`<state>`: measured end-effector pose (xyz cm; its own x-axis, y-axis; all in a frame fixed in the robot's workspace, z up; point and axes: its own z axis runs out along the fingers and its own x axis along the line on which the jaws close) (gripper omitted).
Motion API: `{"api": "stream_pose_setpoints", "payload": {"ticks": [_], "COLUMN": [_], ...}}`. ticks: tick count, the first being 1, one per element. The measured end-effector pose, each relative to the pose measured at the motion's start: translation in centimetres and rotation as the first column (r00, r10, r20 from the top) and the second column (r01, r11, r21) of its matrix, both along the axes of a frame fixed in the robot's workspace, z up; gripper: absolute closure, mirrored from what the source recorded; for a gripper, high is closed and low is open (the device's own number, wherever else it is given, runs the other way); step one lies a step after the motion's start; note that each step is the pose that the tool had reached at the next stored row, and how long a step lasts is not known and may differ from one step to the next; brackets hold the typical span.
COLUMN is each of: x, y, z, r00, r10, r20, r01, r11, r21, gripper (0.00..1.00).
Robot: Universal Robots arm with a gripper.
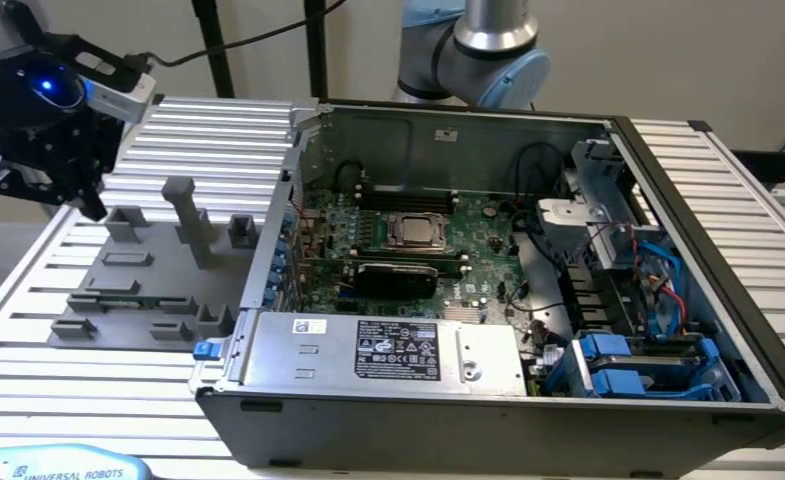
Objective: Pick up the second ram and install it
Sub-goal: 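Pick up the second ram and move it above second insertion slot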
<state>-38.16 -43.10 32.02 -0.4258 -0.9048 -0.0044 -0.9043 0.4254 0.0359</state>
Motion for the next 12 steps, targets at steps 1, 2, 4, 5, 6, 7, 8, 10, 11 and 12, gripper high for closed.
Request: {"api": "stream_pose_setpoints", "payload": {"ticks": [1,2,4,5,6,7,8,10,11,12], "x": [0.0,0.0,0.0,0.0,0.0,0.0,0.0,0.0,0.0,0.0], "y": [0.0,0.0,0.0,0.0,0.0,0.0,0.0,0.0,0.0,0.0], "z": [-0.1,-0.2,-0.4,-0.5,-0.59,-0.69,-0.79,-0.98,-1.07,-1.18], "r00": [0.9998,0.9993,0.9974,0.9959,0.994,0.9919,0.9895,0.9837,0.9802,0.9762], "r10": [0.019,0.037,0.073,0.091,0.109,0.127,0.145,0.18,0.198,0.217], "r20": [0.0,0.0001,0.0,0.0,0.0,0.0,-0.0001,0.0001,0.0001,0.0001], "r01": [-0.019,-0.037,-0.073,-0.091,-0.109,-0.127,-0.145,-0.18,-0.198,-0.217], "r11": [0.9998,0.9993,0.9974,0.9959,0.994,0.9919,0.9895,0.9837,0.9802,0.9762], "r21": [0.0,0.0,0.0,0.0,0.0,0.0,0.0,0.0001,0.0,0.0], "gripper": [0.89,0.89,0.89,0.89,0.89,0.89,0.89,0.89,0.89,0.89]}}
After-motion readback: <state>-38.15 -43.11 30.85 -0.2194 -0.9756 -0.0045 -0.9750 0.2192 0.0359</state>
